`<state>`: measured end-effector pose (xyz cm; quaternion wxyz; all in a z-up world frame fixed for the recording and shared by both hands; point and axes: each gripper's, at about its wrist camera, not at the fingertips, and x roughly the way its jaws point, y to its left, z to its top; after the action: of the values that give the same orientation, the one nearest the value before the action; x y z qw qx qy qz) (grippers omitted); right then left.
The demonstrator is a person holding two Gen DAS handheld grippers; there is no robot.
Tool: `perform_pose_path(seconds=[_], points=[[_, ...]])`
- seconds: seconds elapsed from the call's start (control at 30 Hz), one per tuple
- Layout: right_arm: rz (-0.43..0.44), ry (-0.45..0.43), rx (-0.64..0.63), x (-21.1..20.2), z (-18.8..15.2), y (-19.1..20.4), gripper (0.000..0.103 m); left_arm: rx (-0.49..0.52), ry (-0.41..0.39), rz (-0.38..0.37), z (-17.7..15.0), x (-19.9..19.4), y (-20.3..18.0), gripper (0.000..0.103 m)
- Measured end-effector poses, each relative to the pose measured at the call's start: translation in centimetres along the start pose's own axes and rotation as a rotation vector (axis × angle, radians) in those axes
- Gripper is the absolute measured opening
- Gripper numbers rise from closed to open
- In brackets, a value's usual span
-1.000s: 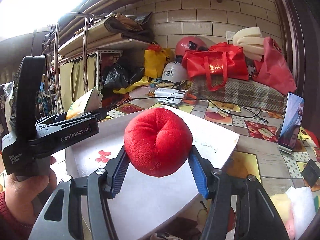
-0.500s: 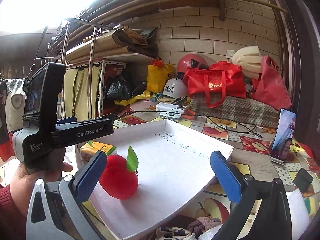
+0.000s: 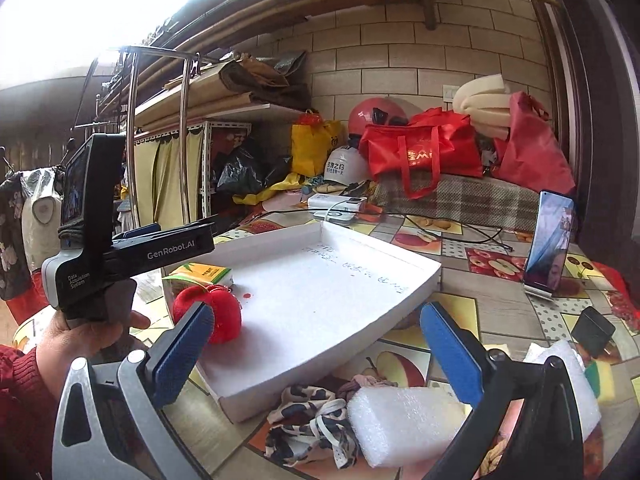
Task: Organize soft objects
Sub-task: 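Grasp the pink tissue pack with the left tool while the right tool grasps a white foam block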
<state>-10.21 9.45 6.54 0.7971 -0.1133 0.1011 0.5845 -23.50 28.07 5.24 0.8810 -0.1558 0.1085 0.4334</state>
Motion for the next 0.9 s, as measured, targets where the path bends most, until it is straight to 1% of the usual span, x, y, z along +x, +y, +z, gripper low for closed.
perform_pose_path(seconds=[0.07,0.17,0.23,0.3,0.33,0.37,0.43,0.53,0.6,0.63,0.7,0.73,0.77,0.8,0.9], points=[[-0.032,-0.025,-0.011,-1.4,-0.2,-1.3,0.103,0.061,0.008,-0.044,-0.6,-0.8,-1.9,0.103],[-0.102,-0.054,-0.023,-3.5,-0.7,-3.8,0.103,0.19,0.0,-0.115,-1.7,-2.8,-5.4,0.103],[-0.155,-0.047,-0.007,-4.3,-1.0,-6.1,0.103,0.237,0.022,-0.205,-2.5,-4.3,-7.5,0.103],[-0.195,-0.012,0.025,-4.4,-1.4,-8.8,0.103,0.24,0.105,-0.351,-3.0,-5.5,-9.4,0.103],[-0.2,0.013,0.035,-4.4,-1.6,-10.1,0.103,0.238,0.142,-0.413,-3.3,-6.0,-10.3,0.103],[-0.183,0.04,0.038,-4.2,-1.9,-11.2,0.103,0.245,0.179,-0.461,-3.8,-6.4,-11.2,0.103],[-0.123,0.094,0.038,-3.7,-2.2,-12.8,0.103,0.304,0.281,-0.537,-4.8,-7.0,-13.8,0.103],[-0.042,0.162,0.037,-2.8,-2.6,-13.7,0.103,0.338,0.364,-0.633,-6.2,-8.2,-16.4,0.103],[-0.007,0.204,0.044,-2.2,-3.0,-13.7,0.102,0.354,0.455,-0.652,-7.4,-7.8,-18.0,0.103],[0.0,0.227,0.041,-1.7,-3.0,-13.5,0.1,0.366,0.496,-0.644,-8.1,-7.4,-18.7,0.103],[-0.002,0.268,0.025,-1.0,-3.2,-13.2,0.096,0.384,0.56,-0.59,-9.3,-6.6,-19.8,0.101],[-0.006,0.286,0.018,-0.5,-3.2,-13.1,0.092,0.371,0.594,-0.575,-9.6,-6.1,-20.2,0.098],[-0.006,0.303,0.016,-0.2,-3.4,-13.2,0.09,0.353,0.611,-0.577,-9.7,-5.8,-20.4,0.095],[-0.01,0.319,0.016,0.1,-3.5,-13.3,0.088,0.353,0.62,-0.572,-9.8,-5.7,-20.8,0.095],[-0.027,0.337,0.023,0.3,-3.6,-13.5,0.088,0.392,0.633,-0.533,-10.3,-5.4,-22.1,0.095]])
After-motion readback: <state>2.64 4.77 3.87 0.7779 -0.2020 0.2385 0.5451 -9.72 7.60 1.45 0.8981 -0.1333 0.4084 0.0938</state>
